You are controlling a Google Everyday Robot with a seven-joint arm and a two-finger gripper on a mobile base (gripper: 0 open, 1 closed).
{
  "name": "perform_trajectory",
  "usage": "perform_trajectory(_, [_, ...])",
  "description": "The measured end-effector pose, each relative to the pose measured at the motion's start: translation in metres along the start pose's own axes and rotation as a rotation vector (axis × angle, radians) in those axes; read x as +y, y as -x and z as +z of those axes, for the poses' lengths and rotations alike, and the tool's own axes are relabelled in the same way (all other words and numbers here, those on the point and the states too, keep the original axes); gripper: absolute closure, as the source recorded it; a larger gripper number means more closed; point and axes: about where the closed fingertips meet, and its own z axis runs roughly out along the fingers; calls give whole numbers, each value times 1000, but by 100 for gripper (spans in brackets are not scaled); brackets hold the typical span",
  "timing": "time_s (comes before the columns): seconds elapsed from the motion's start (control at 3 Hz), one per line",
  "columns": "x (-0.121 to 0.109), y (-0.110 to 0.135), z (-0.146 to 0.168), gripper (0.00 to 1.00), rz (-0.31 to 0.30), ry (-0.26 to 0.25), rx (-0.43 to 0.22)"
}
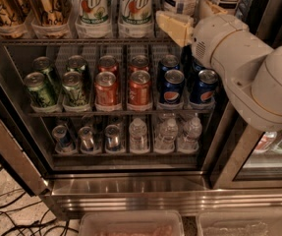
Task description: Pick blue plastic bottle from top shelf of fridge
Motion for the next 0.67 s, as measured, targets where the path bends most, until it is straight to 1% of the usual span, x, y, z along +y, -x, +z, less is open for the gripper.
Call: perform_trajectory(0.67, [1,-1,25,25,-4,21,2])
